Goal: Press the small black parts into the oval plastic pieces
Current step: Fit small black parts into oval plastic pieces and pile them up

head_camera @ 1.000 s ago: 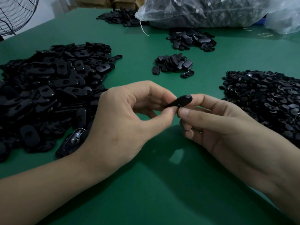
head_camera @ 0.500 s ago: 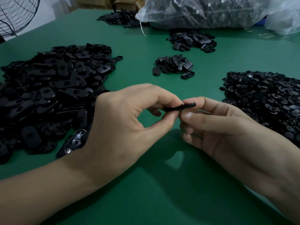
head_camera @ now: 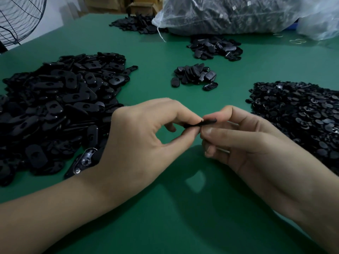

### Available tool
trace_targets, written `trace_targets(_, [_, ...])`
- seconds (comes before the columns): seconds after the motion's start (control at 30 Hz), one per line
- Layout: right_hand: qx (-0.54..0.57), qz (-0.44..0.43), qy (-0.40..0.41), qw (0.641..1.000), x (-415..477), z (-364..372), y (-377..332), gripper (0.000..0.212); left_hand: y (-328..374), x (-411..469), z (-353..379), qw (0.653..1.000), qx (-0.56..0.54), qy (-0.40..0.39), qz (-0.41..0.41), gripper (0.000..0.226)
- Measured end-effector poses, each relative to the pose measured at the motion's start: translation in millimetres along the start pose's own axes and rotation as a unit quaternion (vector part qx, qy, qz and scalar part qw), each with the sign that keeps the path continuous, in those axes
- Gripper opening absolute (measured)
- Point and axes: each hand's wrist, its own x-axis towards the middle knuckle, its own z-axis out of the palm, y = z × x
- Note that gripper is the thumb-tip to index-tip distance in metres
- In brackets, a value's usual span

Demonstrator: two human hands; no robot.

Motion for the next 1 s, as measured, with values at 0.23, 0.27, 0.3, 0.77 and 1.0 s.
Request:
trace_targets(0.23, [-0.228, -0.143, 0.072, 0.960, 3, 0, -1, 0.011, -10, 2, 7, 0.944, -0.248, -0.041, -0.215, 0.021])
trace_targets(0.27, [-0.250, -0.144, 0.074, 0.955, 4, -1, 0, 0.009, -12, 2, 7, 0.940, -0.257, -0.045, -0.220, 0.019])
trace_targets(0.3, [-0.265, -0.142, 0.078, 0.950, 4, -2, 0, 0.008, -14, 2, 7, 0.941, -0.251, -0.050, -0.224, 0.017])
trace_targets(0.77, [-0.302, -0.175, 0.187, 0.918, 14, -21, -13, 0.011, -39, 46, 1, 0.943, -0.164, -0.193, -0.216, 0.051])
trace_targets(1.0, [-0.566, -0.183, 0.221, 0.773, 17, -47, -27, 0.012, -90, 109, 28, 0.966, 0.080, -0.112, -0.217, 0.046])
